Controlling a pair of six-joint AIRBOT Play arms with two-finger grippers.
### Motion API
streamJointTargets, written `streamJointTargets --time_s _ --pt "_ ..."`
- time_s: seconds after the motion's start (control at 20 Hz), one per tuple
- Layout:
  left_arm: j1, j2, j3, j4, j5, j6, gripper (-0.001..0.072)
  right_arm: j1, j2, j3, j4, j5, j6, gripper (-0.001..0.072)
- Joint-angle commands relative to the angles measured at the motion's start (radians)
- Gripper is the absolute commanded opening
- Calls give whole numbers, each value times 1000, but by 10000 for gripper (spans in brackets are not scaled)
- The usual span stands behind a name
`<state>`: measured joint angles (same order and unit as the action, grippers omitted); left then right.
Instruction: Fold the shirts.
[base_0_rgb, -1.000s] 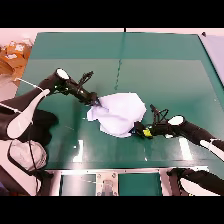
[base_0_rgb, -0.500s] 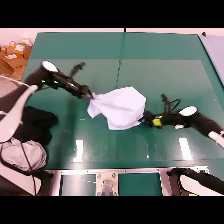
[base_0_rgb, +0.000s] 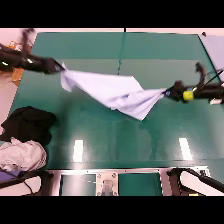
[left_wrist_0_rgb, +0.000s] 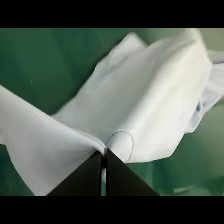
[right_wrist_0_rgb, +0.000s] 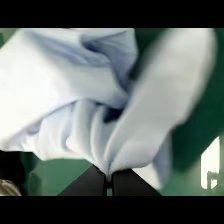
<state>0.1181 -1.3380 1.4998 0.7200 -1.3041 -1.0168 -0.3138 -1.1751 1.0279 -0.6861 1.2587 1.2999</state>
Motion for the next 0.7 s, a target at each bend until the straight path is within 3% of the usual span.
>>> streamJointTargets --time_s 0.0,0.15,0.3,0.45,0.65 --pt "14 191 133 -70 124 17 21 -12 50 290 85 106 14 19" --pt "14 348 281 -70 221 23 21 -12 149 573 84 105 47 20" --pt "14 465 376 -69 238 3 22 -12 235 771 64 103 47 21" --pt "14 518 398 -70 238 -32 22 -12 300 839 -19 103 55 21" --pt "14 489 388 58 245 -61 22 -11 323 797 -264 184 172 21"
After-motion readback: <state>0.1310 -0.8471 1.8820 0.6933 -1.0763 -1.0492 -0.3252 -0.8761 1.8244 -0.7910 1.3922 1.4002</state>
